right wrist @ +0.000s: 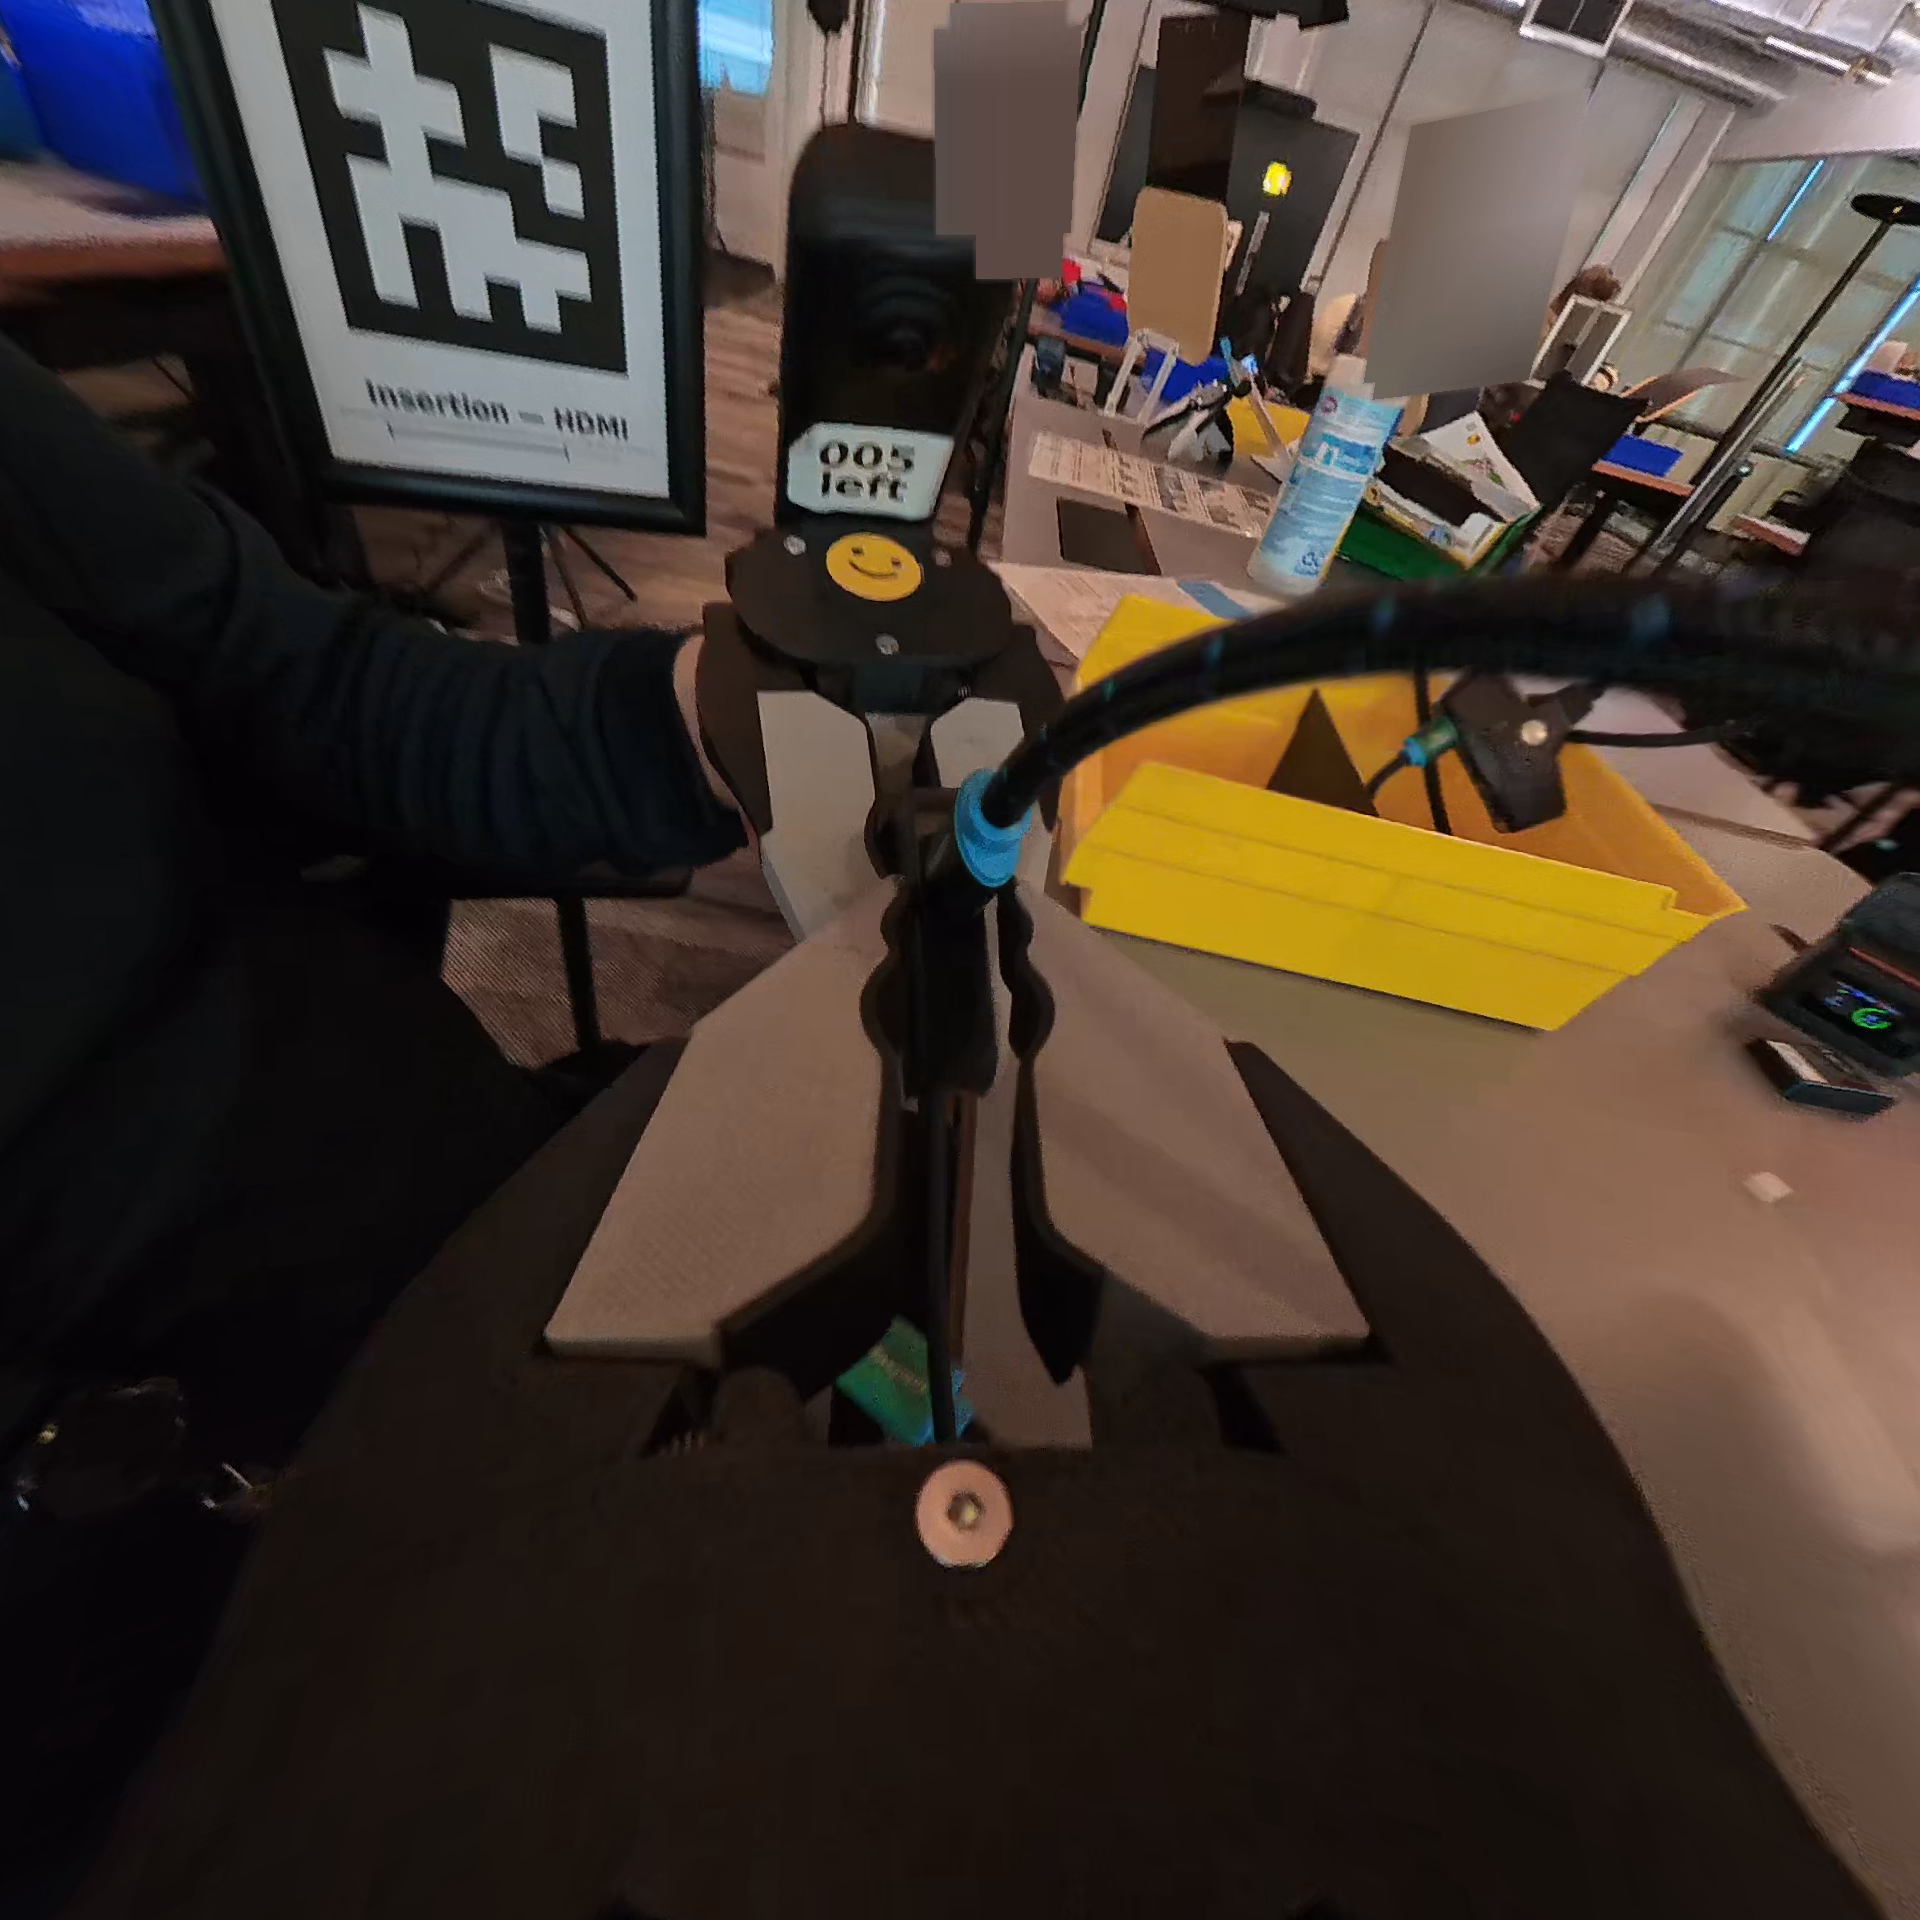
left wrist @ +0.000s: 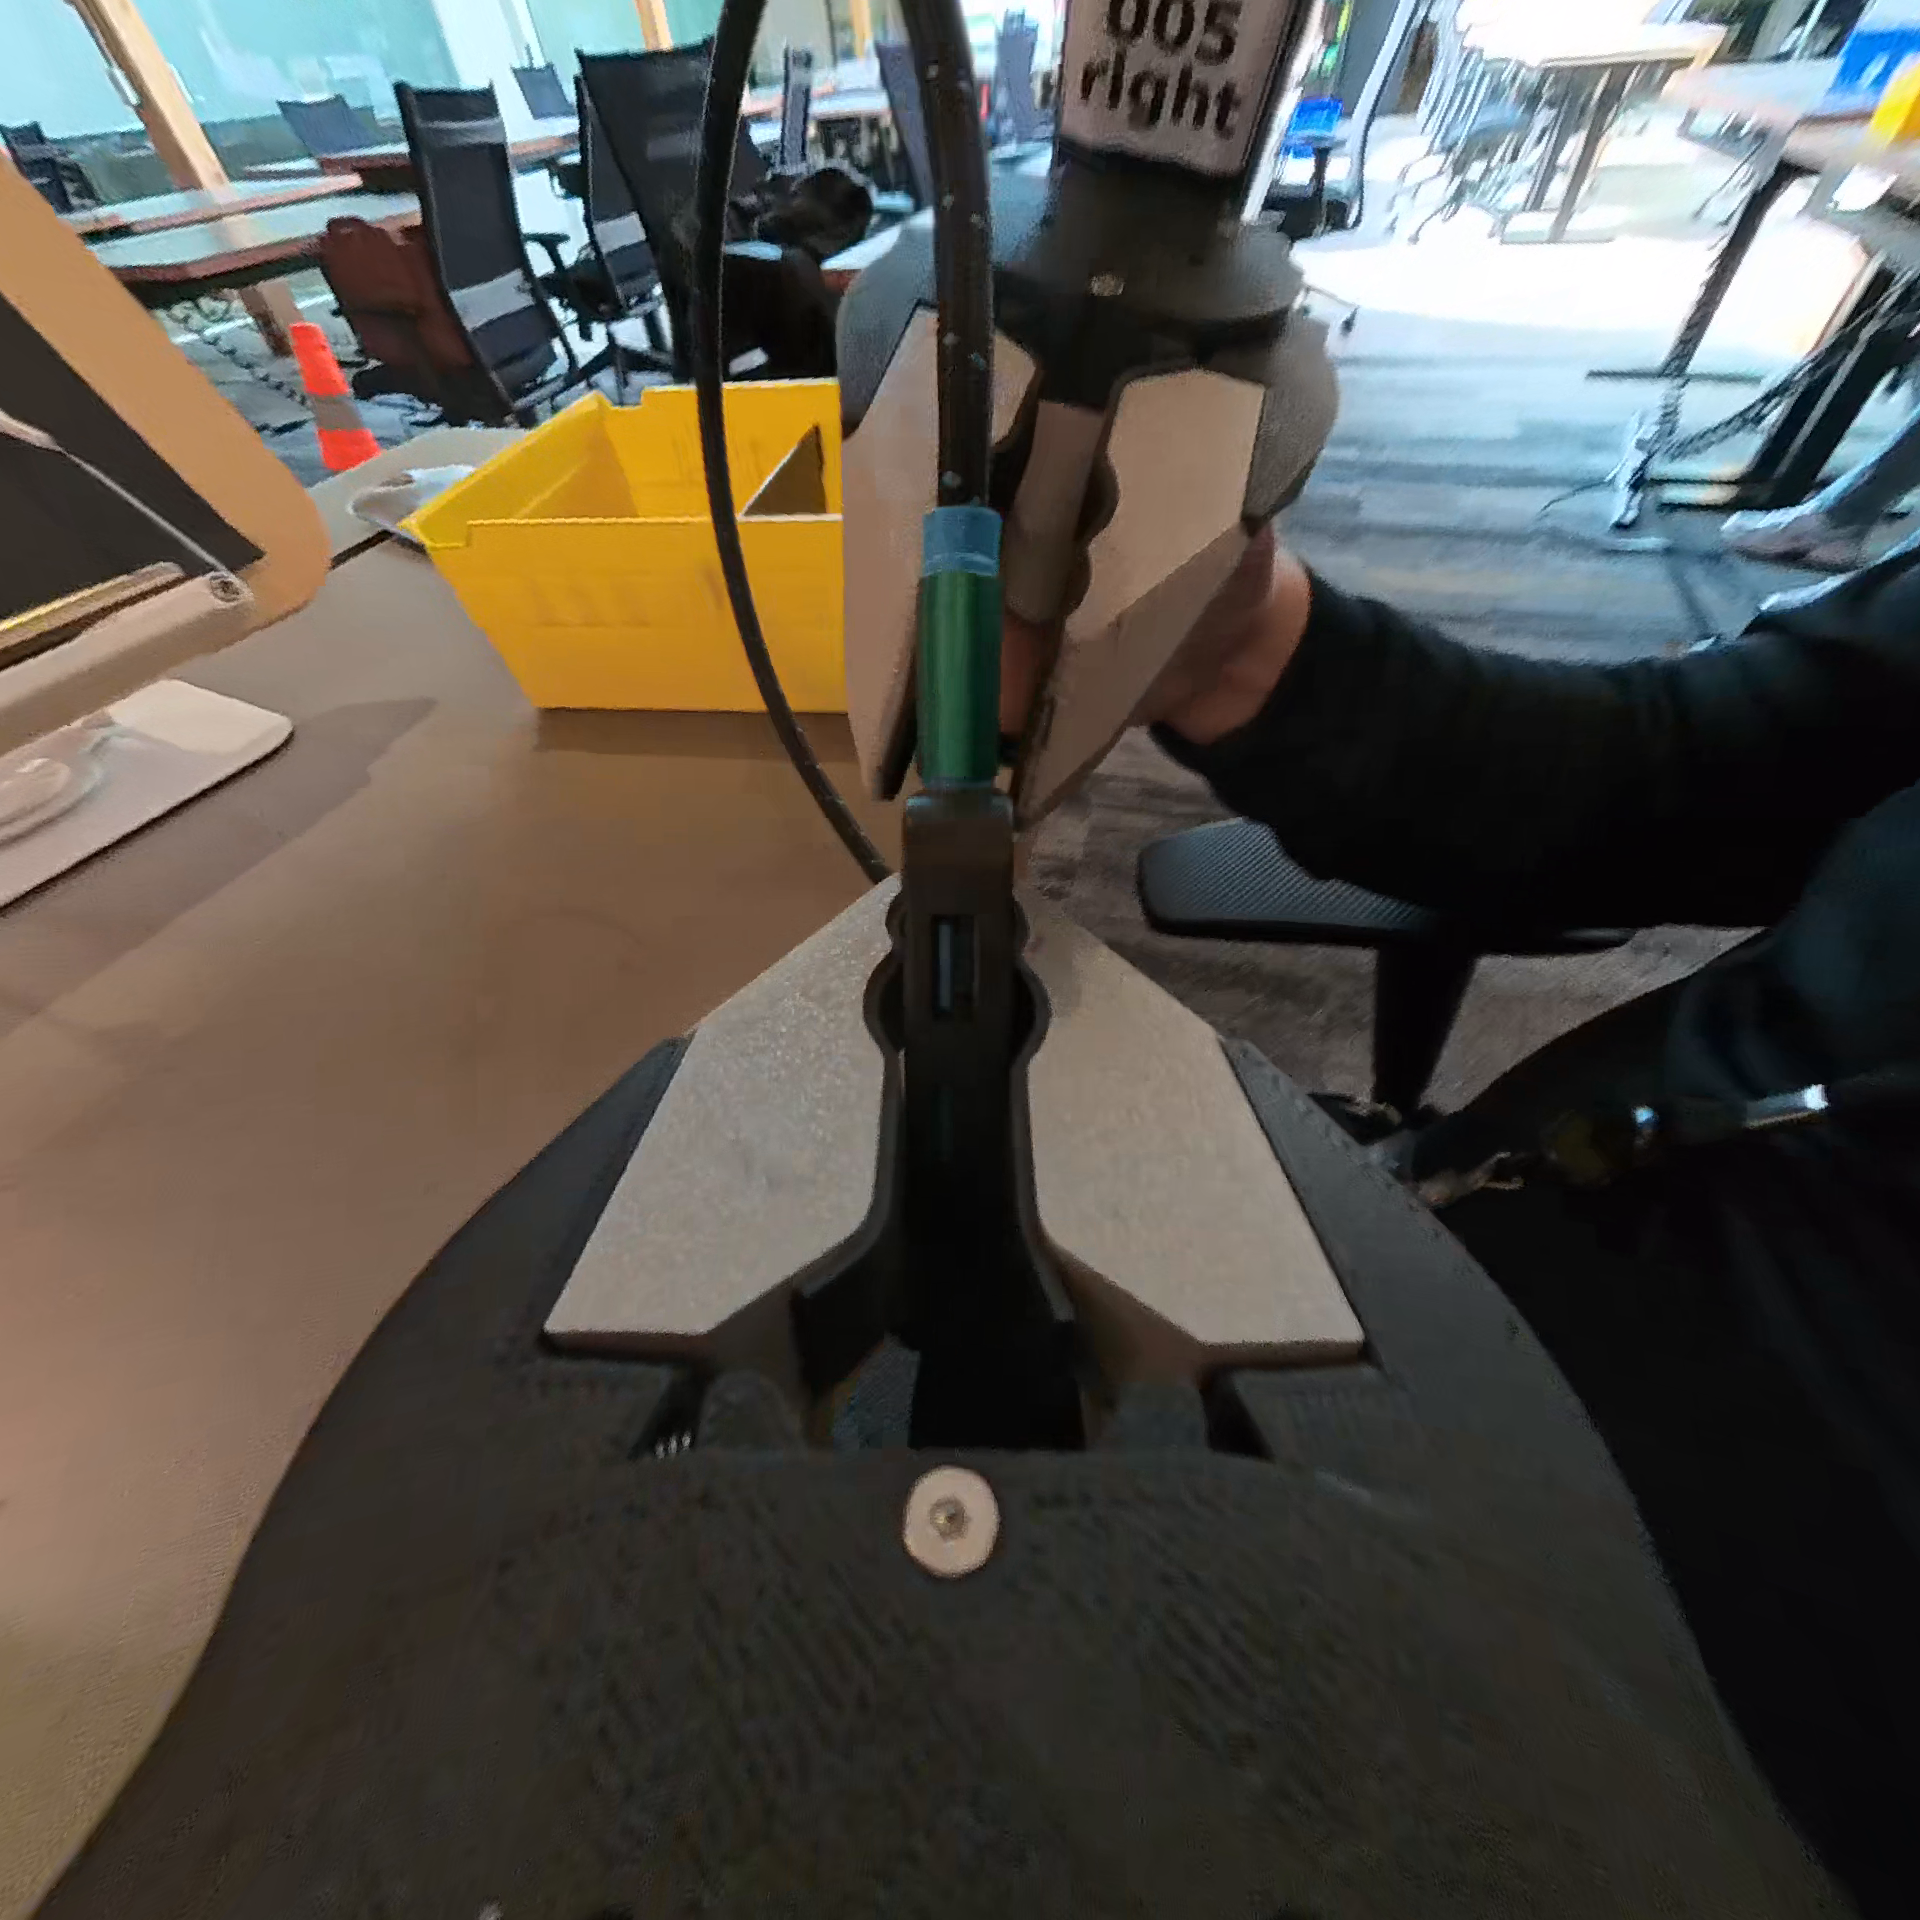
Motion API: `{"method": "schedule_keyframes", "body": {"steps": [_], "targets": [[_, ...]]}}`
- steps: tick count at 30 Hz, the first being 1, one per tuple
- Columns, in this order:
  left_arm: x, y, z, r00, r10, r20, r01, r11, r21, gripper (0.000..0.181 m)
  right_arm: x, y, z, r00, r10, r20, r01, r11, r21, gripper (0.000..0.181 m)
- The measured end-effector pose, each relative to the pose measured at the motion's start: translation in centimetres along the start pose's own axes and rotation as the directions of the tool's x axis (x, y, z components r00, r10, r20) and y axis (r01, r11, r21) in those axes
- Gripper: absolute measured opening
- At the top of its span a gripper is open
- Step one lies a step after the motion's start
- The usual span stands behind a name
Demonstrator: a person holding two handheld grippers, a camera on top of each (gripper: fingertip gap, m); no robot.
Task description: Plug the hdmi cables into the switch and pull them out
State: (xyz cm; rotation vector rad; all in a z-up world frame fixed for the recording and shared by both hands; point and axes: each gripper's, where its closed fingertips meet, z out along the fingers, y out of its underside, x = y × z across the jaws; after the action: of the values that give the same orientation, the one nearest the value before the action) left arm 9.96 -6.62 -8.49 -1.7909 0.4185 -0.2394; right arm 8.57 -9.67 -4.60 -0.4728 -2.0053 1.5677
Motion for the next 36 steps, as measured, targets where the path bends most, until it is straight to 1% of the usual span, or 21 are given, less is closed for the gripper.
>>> {"method": "schedule_keyframes", "body": {"steps": [2,6,10,13,15,17,19,21,23,25,27,29,33,34,35,36], "targets": [[0.2,-0.5,0.1,0.999,-0.038,-0.022,0.039,0.999,0.038,0.012,0.1,-0.4,0.0,0.998,0.054,0.024,-0.055,0.998,0.043,0.012],[-0.1,-0.9,0.1,1.0,-0.019,0.009,0.018,0.998,0.058,0.012,0.1,-0.9,-0.3,0.987,0.129,0.094,-0.139,0.985,0.101,0.01],[0.1,-1.4,0.0,1.0,-0.015,0.009,0.014,0.997,0.079,0.011,-0.1,-1.4,-0.5,0.979,0.157,0.132,-0.175,0.974,0.141,0.009],[0.6,-2.2,-0.2,0.999,-0.028,-0.022,0.031,0.992,0.121,0.012,-0.4,-2.4,-0.7,0.979,0.152,0.139,-0.178,0.964,0.198,0.008],[0.7,-2.5,-0.2,0.999,-0.033,-0.011,0.035,0.991,0.133,0.012,-0.4,-2.7,-0.8,0.971,0.185,0.153,-0.215,0.954,0.21,0.008],[0.6,-2.5,-0.1,0.999,-0.048,0.0,0.048,0.991,0.125,0.012,-0.2,-2.6,-0.8,0.967,0.202,0.154,-0.232,0.95,0.207,0.008],[0.7,-2.2,0.2,0.997,-0.071,-0.002,0.071,0.992,0.108,0.011,-0.1,-2.3,-0.7,0.974,0.182,0.132,-0.205,0.96,0.191,0.008],[0.6,-1.9,0.4,0.997,-0.08,0.009,0.079,0.993,0.089,0.012,-0.3,-1.8,-0.4,0.983,0.15,0.107,-0.164,0.975,0.147,0.009],[0.3,-1.2,0.6,0.997,-0.059,0.046,0.057,0.998,0.04,0.012,-0.3,-1.1,-0.1,0.988,0.128,0.085,-0.135,0.988,0.08,0.009],[-0.1,-0.9,0.6,0.994,-0.014,0.106,0.012,1.0,0.016,0.015,-0.3,-1.0,-0.1,0.988,0.133,0.079,-0.139,0.988,0.069,0.009],[0.1,-1.0,0.5,0.993,0.017,0.115,-0.018,1.0,0.007,0.013,-0.4,-1.2,-0.2,0.98,0.163,0.111,-0.173,0.981,0.085,0.009],[0.1,-1.1,0.5,0.993,0.015,0.119,-0.015,1.0,0.006,0.013,-0.4,-1.3,-0.2,0.977,0.173,0.123,-0.186,0.978,0.097,0.009],[-0.7,-0.3,1.1,0.986,0.023,0.163,-0.017,0.999,-0.038,0.012,-0.4,0.0,0.8,0.984,0.159,0.082,-0.161,0.987,0.013,0.01],[-0.9,-0.4,1.1,0.983,0.027,0.179,-0.024,1.0,-0.019,0.012,-0.4,0.0,1.1,0.983,0.17,0.07,-0.172,0.985,0.014,0.01],[-1.1,-0.8,1.0,0.984,0.009,0.178,-0.013,1.0,0.024,0.012,-0.2,-0.2,1.2,0.981,0.186,0.061,-0.188,0.981,0.041,0.009],[-1.2,-1.0,0.9,0.986,-0.033,0.162,0.025,0.998,0.052,0.012,0.1,-0.4,1.1,0.978,0.2,0.054,-0.203,0.977,0.062,0.009]]}}
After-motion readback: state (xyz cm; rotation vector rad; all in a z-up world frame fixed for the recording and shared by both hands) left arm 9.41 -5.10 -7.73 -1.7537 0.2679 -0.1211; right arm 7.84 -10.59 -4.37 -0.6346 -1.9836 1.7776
